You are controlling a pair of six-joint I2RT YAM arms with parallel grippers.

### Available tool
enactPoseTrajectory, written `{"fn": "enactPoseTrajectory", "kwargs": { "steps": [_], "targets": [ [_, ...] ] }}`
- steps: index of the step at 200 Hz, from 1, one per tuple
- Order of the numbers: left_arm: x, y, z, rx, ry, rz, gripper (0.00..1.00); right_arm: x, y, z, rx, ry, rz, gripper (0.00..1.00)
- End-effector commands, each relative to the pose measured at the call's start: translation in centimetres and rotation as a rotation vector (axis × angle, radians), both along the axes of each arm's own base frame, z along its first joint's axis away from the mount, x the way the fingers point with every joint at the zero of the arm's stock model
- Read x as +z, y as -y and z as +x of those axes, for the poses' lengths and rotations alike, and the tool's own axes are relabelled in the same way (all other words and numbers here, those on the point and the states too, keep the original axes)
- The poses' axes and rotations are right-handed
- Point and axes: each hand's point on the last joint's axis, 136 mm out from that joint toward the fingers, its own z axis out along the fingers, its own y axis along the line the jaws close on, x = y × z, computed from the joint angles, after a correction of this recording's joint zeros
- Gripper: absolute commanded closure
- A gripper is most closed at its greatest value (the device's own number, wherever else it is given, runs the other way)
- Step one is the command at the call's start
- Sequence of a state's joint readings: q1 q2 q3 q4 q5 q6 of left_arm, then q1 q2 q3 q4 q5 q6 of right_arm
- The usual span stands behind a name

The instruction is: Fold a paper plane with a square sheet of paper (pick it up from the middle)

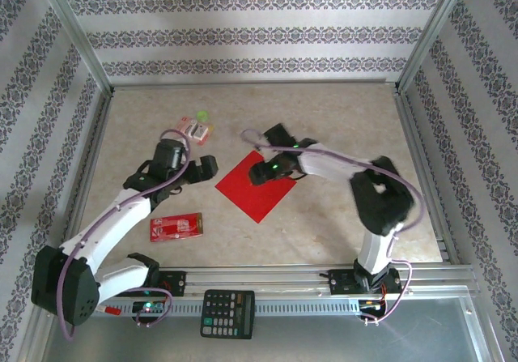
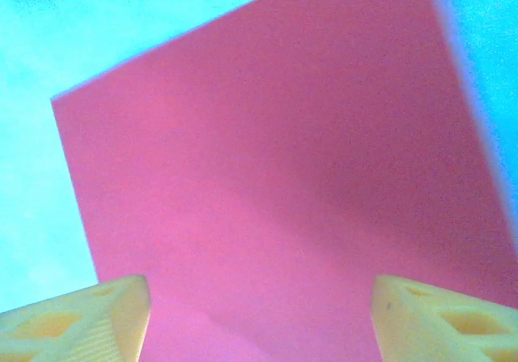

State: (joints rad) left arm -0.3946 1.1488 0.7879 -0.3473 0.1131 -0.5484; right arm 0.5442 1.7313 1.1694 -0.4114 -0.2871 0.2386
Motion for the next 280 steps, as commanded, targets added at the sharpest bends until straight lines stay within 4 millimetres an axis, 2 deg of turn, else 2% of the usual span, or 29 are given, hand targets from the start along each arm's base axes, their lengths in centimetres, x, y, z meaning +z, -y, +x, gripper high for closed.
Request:
{"fn": "enactPoseTrajectory", "kwargs": {
  "steps": [1, 24, 35, 48, 62, 130, 169, 220, 280],
  "targets": [
    [-0.7, 3.8, -1.3, -0.183, -0.066, 0.111, 0.00, 5.2, 6.0, 1.2, -0.187, 0.059, 0.136, 0.22],
    [-2.6, 7.0, -1.9, -0.363, -0.148, 0.278, 0.00, 6.3, 13.7, 1.9, -0.405, 0.141, 0.090, 0.14],
    [-3.7, 8.0, -2.0, -0.437, -0.198, 0.348, 0.00, 6.4, 16.7, 2.0, -0.492, 0.164, 0.070, 0.12],
    [-4.8, 8.8, -2.0, -0.510, -0.253, 0.414, 0.00, 6.6, 19.1, 1.8, -0.564, 0.185, 0.074, 0.10],
    [-5.9, 9.8, -2.0, -0.584, -0.306, 0.435, 0.00, 6.7, 20.3, 1.5, -0.608, 0.206, 0.089, 0.09],
    [-9.6, 12.3, 0.3, -0.724, -0.458, 0.540, 0.00, 5.8, 20.8, 0.9, -0.627, 0.214, 0.099, 0.09],
    [-10.4, 13.7, 0.8, -0.778, -0.499, 0.550, 0.00, 5.5, 20.8, 0.8, -0.627, 0.210, 0.099, 0.09],
    [-11.6, 14.3, 1.4, -0.784, -0.548, 0.563, 0.00, 5.1, 20.6, 0.9, -0.617, 0.200, 0.109, 0.09],
    [-13.3, 14.1, 1.8, -0.776, -0.584, 0.596, 0.00, 4.8, 20.3, 0.9, -0.611, 0.188, 0.117, 0.09]
  ]
}}
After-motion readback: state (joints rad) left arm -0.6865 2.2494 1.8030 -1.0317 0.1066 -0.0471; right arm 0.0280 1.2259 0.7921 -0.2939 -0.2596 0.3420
